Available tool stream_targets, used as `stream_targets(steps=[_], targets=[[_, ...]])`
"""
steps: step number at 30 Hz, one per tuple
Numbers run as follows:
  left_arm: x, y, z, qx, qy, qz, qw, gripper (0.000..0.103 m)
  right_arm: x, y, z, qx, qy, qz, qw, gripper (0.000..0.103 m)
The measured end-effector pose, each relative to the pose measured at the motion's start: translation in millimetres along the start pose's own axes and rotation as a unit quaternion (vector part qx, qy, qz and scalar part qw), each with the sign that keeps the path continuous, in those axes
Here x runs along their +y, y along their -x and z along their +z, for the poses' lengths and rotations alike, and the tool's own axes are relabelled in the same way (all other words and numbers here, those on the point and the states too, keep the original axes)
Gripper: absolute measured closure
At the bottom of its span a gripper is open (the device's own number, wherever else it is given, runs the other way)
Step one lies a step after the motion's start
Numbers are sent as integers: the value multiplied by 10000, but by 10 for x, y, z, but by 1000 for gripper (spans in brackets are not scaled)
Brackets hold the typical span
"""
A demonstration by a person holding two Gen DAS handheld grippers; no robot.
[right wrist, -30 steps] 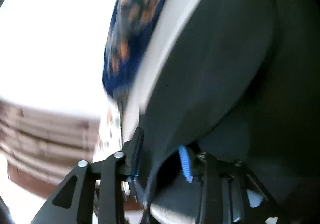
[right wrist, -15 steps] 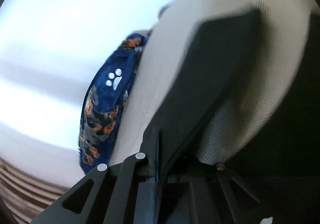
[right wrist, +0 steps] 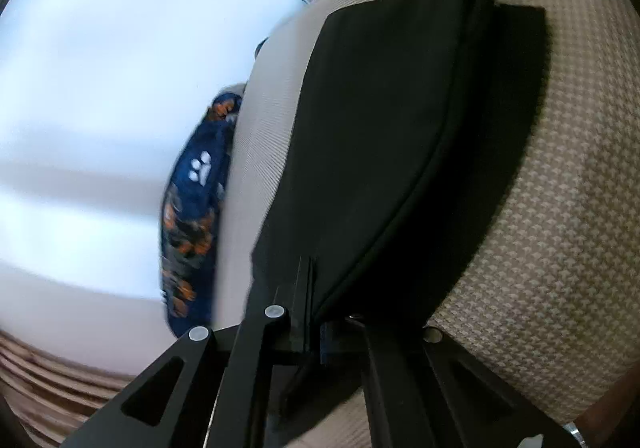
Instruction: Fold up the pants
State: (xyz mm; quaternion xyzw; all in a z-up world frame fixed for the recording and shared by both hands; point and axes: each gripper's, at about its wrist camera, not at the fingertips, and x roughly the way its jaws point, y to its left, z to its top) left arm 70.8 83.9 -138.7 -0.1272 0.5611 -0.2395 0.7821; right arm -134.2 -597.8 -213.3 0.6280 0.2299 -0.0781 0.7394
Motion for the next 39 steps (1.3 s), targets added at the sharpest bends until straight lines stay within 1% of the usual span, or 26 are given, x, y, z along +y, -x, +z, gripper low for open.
stream_targets(steps=[1, 2, 3, 4, 6, 7, 11, 13, 16, 17, 18, 20, 21, 22, 23, 24, 26, 29, 30, 31, 32, 33, 34, 36, 39], targets=[[-5, -3, -1, 0, -13, 8, 10000, 71, -10, 8, 14, 23, -59, 110, 9999, 97], [-4, -5, 2, -3, 12, -1, 10000, 71, -1, 2, 11, 37, -89, 169, 9998, 96], [0, -7, 6, -6, 50, -15, 10000, 71, 9, 13, 8, 17, -103, 180, 9998, 94], [6, -10, 9, -9, 85, -30, 10000, 71, 31, 34, 3, -31, -68, 136, 9999, 95], [15, -11, 9, -17, 112, -59, 9999, 71, 107, 85, -22, -149, 153, -191, 9996, 97], [14, -11, 8, -16, 108, -67, 9999, 71, 120, 126, -32, -163, 218, -278, 9992, 99], [46, 6, 1, 22, 121, -128, 9998, 71, 50, 290, -24, -273, 301, -649, 9971, 101], [58, 9, 8, 42, 120, -163, 9998, 71, -40, 315, 14, -228, 205, -587, 9978, 102], [63, 14, 11, 63, 68, -192, 9998, 71, -62, 367, 31, -195, 345, -642, 9971, 102], [68, 19, 9, 69, 63, -204, 9997, 71, -76, 366, 42, -185, 306, -606, 9975, 102], [75, 22, 11, 81, 61, -226, 9997, 71, -129, 367, 63, -175, 138, -447, 9988, 100], [85, 26, 14, 94, 82, -258, 9996, 71, -247, 363, 95, -48, -258, -71, 9996, 96], [90, 29, 11, 95, 94, -270, 9995, 71, -253, 361, 97, 46, -315, -6, 9995, 89], [90, 33, 7, 93, 92, -269, 9996, 71, -207, 353, 76, 133, -249, 34, 9996, 77], [95, 33, 7, 94, 84, -261, 9996, 71, -136, 353, 28, 179, -110, 103, 9997, 68], [92, 35, 4, 89, 70, -243, 9996, 71, -31, 326, -57, 266, 94, 227, 9993, 54], [72, 28, 8, 78, 46, -217, 9997, 71, 126, 224, -215, 507, 383, 339, 9974, 52], [66, 25, 13, 68, 54, -230, 9997, 71, 236, 0, -424, 832, 500, 400, 9945, 52], [70, 27, 9, 60, 58, -238, 9997, 71, 272, -72, -494, 907, 559, 390, 9935, 52], [69, 26, 7, 54, 58, -245, 9997, 71, 331, -107, -557, 907, 718, 335, 9927, 56], [72, 29, 2, 48, 59, -253, 9997, 71, 392, -127, -611, 897, 892, 255, 9916, 62], [74, 29, 2, 46, 66, -262, 9996, 71, 444, -163, -663, 952, 1035, 173, 9899, 84], [78, 32, -1, 52, 79, -275, 9996, 71, 448, -212, -706, 1056, 1051, 20, 9888, 98], [90, 39, 2, 85, 86, -301, 9995, 71, 402, -241, -779, 1155, 963, -152, 9885, 98], [134, 61, 19, 176, 112, -398, 9990, 71, 340, -108, -845, 1198, 982, -245, 9876, 99]])
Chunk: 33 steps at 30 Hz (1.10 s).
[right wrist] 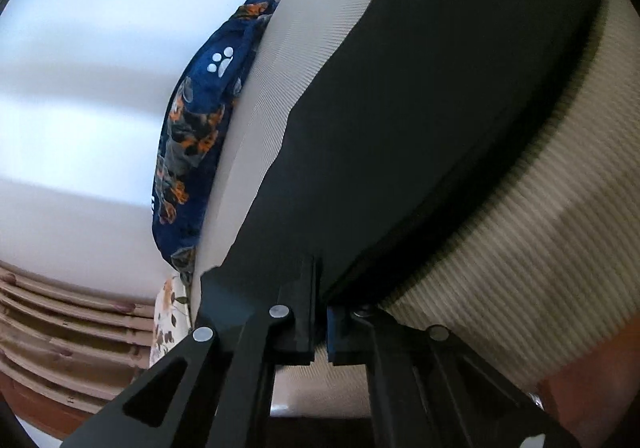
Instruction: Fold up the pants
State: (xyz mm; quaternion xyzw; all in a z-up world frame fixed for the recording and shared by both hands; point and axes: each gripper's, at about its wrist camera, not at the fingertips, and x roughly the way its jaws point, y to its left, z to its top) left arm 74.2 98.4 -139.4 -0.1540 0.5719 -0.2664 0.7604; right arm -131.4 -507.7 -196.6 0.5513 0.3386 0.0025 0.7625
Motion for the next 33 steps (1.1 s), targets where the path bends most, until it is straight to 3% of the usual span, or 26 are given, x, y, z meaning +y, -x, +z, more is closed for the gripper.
stream_targets(steps=[3, 6, 11, 13, 15, 20, 22, 29, 30, 31, 33], targets=[[54, 11, 10, 50, 54, -172, 9998, 71, -63, 60, -10, 14, 23, -166, 9999, 101], [46, 21, 8, 63, -7, -179, 9998, 71, -122, 35, 39, -27, -127, 14, 9999, 100], [21, 13, 1, 37, -34, -162, 9999, 71, 31, -39, 2, 148, -130, 152, 9997, 80], [21, 12, 3, 42, -34, -164, 9999, 71, 135, -65, -87, 254, -146, 335, 9990, 55], [19, 14, -1, 34, -25, -175, 9998, 71, 275, -149, -215, 484, -132, 540, 9973, 52], [43, 23, -25, -7, -17, -226, 9997, 71, 584, -709, -356, 1348, 3, 714, 9883, 52], [51, 31, -34, -25, -8, -252, 9997, 71, 633, -871, -401, 1485, 6, 717, 9863, 53], [120, 76, -83, -75, 23, -369, 9993, 71, 768, -948, -472, 1123, 113, 471, 9925, 55], [125, 84, -91, -76, 23, -380, 9992, 71, 780, -949, -487, 1083, 116, 412, 9932, 67], [129, 91, -99, -77, 24, -386, 9992, 71, 799, -961, -501, 1084, 163, 337, 9934, 94], [131, 97, -96, -64, 35, -390, 9992, 71, 867, -1034, -555, 1193, 379, -50, 9921, 96]])
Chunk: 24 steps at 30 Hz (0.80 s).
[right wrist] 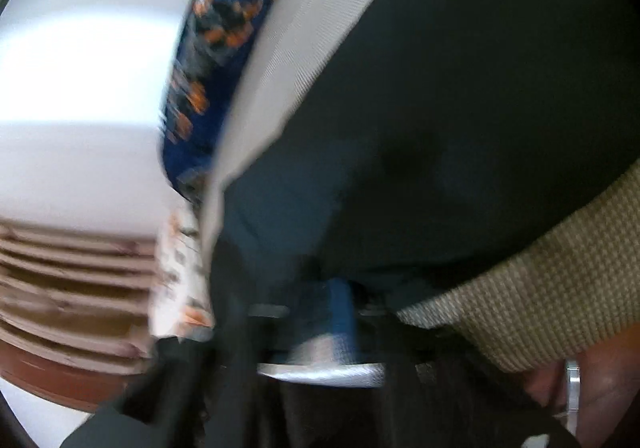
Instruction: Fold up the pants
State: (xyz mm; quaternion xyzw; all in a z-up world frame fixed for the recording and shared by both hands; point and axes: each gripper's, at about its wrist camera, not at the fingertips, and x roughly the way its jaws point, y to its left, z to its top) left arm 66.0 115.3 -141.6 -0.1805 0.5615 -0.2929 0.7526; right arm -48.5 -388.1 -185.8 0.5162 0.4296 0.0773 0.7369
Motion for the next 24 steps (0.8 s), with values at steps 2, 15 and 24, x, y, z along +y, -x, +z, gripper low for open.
stream_targets(steps=[2, 15, 24], targets=[[-10, 4, 7, 18, 16, 6, 10000, 71, -23, 19, -69, 60, -35, -107, 9999, 97], [-44, 27, 21, 153, -200, 28, 9997, 71, -174, 49, -38, 241, -293, 149, 9992, 93], [-200, 10, -6, 191, -712, 415, 9964, 71, 126, -104, -147, 216, -143, 565, 9981, 51]])
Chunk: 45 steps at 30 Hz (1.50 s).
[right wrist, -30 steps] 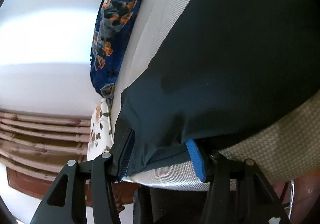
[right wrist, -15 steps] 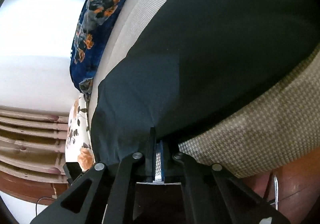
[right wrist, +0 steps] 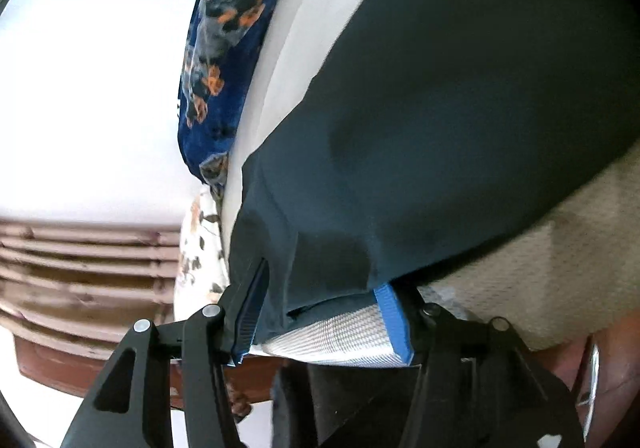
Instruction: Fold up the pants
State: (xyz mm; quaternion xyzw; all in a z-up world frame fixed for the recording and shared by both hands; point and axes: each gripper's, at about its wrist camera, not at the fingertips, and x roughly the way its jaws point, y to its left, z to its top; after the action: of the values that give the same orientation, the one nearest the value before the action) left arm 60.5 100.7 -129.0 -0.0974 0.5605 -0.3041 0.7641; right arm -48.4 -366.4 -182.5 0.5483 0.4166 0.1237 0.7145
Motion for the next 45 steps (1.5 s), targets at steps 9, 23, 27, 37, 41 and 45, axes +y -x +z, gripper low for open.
stream_targets(steps=[9, 23, 27, 37, 41, 45], targets=[[89, 90, 35, -211, 143, 185, 9995, 71, 57, -131, -158, 290, 281, -552, 9977, 98], [99, 65, 77, -379, 110, 245, 9989, 71, -42, -190, -67, 355, 25, -286, 9990, 96], [123, 72, 51, -487, 176, 221, 9984, 71, -22, -9, -55, 690, 32, -156, 9975, 72], [64, 152, 107, -801, 131, 665, 9945, 68, -811, 2081, 341, -1928, -621, -601, 9774, 49], [336, 532, 125, -1194, 828, 569, 9878, 48, -1140, 2492, 591, -2447, -965, -812, 9613, 49], [784, 911, -45, -1403, 1833, 312, 9725, 47, -1199, 2572, 773, -2693, -942, -775, 9553, 46]])
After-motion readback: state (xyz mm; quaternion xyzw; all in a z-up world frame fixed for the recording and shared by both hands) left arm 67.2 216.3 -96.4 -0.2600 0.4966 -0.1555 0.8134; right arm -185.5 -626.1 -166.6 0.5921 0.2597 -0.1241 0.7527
